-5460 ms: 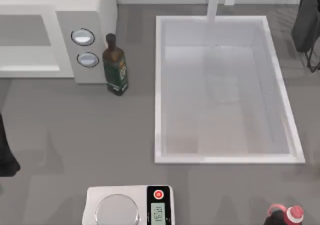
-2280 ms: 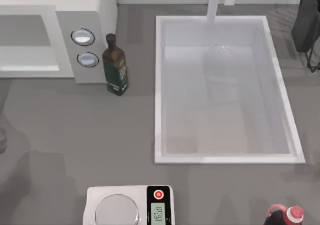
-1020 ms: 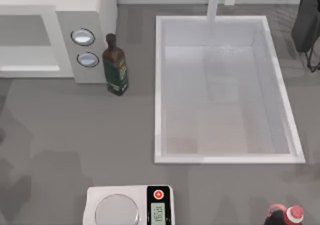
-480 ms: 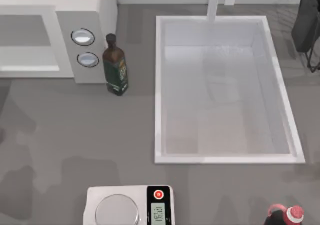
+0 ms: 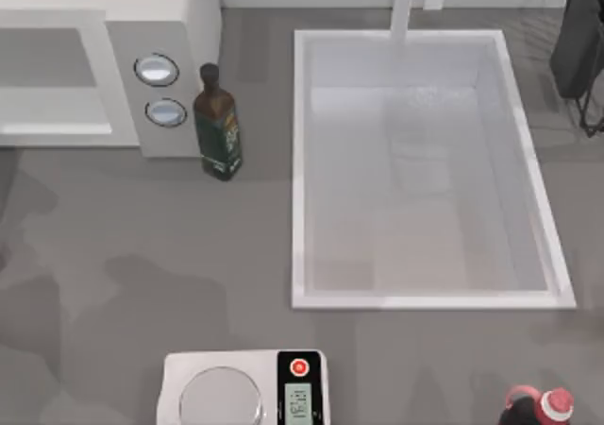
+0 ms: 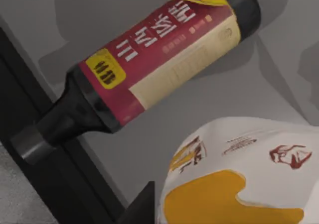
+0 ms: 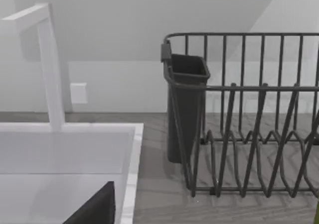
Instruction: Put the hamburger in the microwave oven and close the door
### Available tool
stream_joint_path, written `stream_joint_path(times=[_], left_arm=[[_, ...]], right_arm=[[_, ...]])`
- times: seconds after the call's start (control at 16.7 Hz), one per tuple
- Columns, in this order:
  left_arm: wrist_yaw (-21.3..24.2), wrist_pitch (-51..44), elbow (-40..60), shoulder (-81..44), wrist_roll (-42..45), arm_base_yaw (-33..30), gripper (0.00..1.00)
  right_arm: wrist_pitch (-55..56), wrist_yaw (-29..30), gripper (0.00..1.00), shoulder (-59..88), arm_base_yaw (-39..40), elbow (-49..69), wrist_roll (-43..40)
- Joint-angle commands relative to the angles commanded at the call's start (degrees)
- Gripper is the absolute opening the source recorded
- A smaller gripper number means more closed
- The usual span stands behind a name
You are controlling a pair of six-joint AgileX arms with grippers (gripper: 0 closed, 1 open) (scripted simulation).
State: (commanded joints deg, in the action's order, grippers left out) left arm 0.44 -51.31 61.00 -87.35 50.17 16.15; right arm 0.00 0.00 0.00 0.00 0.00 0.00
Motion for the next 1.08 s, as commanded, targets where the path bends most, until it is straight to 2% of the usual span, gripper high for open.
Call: stream_joint_path(times=[0.48,0.84,1.08], left_arm=[[1.01,41.05,-2.65,-14.55,-20.19,0.62,0.0],[6.59,72.11,-6.33,-26.69,-34.13,-0.3,0.0],[11.17,88.73,-6.95,-31.8,-40.51,-1.59,0.0]], right_arm=[[0.0,0.0,1.0,0.0,0.0,0.0,0.0],[0.0,0.0,1.0,0.0,0.0,0.0,0.0],[0.0,0.0,1.0,0.0,0.0,0.0,0.0]])
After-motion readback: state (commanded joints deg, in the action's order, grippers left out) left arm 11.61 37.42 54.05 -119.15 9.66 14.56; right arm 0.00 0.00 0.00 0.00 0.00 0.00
